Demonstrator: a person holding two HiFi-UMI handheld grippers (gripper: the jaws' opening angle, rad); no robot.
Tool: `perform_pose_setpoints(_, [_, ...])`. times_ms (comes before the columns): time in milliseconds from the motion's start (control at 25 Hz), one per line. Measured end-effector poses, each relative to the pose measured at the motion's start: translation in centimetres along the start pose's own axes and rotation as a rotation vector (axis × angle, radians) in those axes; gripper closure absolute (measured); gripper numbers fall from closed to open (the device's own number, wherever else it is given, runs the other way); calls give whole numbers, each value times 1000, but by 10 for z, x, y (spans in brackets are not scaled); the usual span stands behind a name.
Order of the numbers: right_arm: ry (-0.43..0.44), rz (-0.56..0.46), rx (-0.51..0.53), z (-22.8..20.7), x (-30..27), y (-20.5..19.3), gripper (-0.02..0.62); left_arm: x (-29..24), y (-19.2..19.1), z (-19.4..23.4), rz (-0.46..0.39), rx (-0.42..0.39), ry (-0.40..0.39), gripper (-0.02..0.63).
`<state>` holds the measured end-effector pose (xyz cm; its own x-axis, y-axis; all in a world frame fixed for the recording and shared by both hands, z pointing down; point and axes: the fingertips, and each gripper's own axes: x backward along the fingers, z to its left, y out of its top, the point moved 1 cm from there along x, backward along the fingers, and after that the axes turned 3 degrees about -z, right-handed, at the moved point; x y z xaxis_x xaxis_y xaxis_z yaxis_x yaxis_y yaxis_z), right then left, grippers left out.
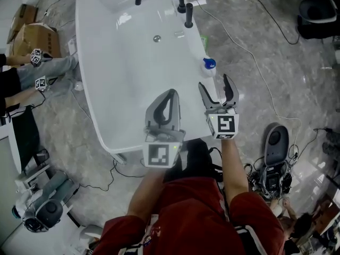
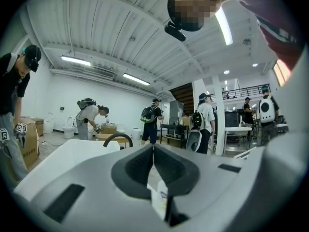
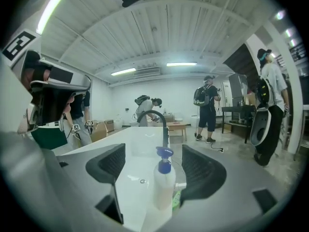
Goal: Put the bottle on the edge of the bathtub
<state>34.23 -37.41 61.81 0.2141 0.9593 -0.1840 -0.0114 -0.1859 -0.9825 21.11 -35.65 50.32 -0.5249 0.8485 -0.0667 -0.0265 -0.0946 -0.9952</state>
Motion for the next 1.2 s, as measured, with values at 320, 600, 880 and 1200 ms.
perform_pose_setpoints(320, [-25,-6,-4,30,34,55,239,27,17,15,-13,-3,-30,591])
perform_pose_setpoints(600, [-78,-53,-3,59,73,102,239,59,46,25,-56,-25,-47,591])
perform_pose_setpoints(880, [-138,-116,14,70,89,159,239,65,80,30,-117,-44,-70,591])
perform_pose_setpoints(1200, [-221,-230,8,76,116,235,239,79,122,42,-170,-117,-78,591])
